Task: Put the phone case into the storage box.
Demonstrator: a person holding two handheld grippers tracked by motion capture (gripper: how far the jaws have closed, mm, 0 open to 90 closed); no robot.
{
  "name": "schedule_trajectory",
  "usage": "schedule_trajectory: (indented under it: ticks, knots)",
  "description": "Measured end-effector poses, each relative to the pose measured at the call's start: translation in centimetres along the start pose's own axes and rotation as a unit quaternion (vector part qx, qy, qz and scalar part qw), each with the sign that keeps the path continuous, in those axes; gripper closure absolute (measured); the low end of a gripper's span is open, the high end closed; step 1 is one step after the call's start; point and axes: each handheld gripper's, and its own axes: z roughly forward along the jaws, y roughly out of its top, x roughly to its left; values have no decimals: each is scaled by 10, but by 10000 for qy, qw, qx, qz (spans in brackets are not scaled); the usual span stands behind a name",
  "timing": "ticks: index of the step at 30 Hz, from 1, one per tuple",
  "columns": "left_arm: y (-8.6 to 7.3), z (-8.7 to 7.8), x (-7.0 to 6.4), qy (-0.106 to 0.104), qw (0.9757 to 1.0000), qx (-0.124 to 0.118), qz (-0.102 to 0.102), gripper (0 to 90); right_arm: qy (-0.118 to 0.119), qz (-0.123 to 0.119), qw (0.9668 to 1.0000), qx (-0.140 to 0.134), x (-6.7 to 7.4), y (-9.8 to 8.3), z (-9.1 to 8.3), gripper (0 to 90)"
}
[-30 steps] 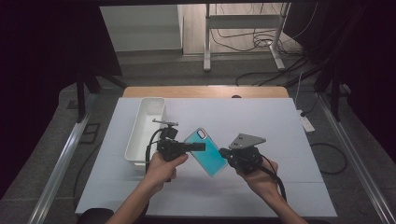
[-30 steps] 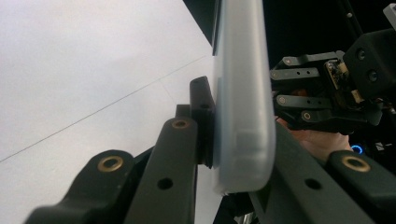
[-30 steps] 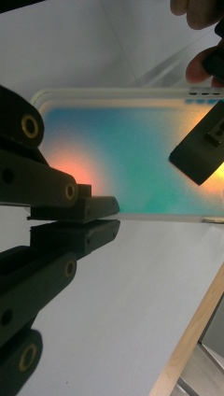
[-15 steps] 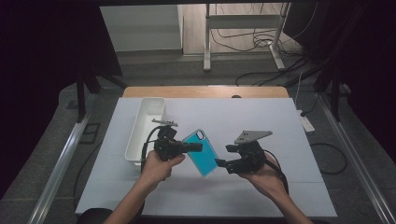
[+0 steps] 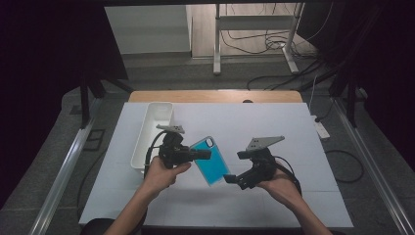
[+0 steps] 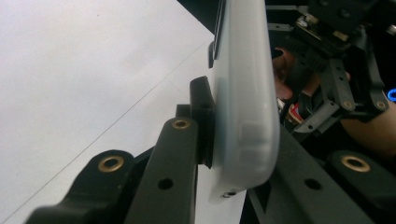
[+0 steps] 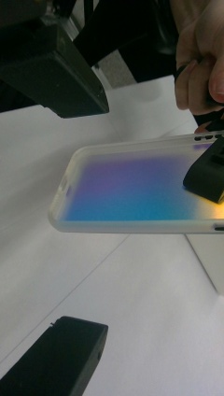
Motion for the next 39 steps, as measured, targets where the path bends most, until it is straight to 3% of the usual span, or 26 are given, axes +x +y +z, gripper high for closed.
schedule_trajectory:
  ticks: [4, 8, 16, 22, 25, 36, 39]
  knots:
    - [0, 0, -2, -50, 9999, 38, 136, 853, 133, 12, 9999, -56, 0, 0, 1, 0]
    - [1, 2, -5, -140, 9995, 95, 262, 854, 433, 219, 9987, -138, 2, 3, 3, 10]
    - [2, 5, -11, -399, 9978, 144, 513, 854, 556, 165, 9982, 151, 8, 5, 11, 41]
    - [2, 8, -14, -515, 9968, 162, 588, 854, 659, 165, 9973, 282, 8, 6, 15, 321]
    - [2, 9, -15, -578, 9962, 147, 631, 854, 841, 145, 9961, 242, 7, 5, 17, 451]
    - [2, 12, -17, -788, 9944, 137, 689, 850, 1313, 106, 9909, 290, 5, 4, 19, 724]
    - [1, 12, -18, -749, 9946, 53, 714, 731, 1462, 96, 9889, 232, 4, 4, 16, 855]
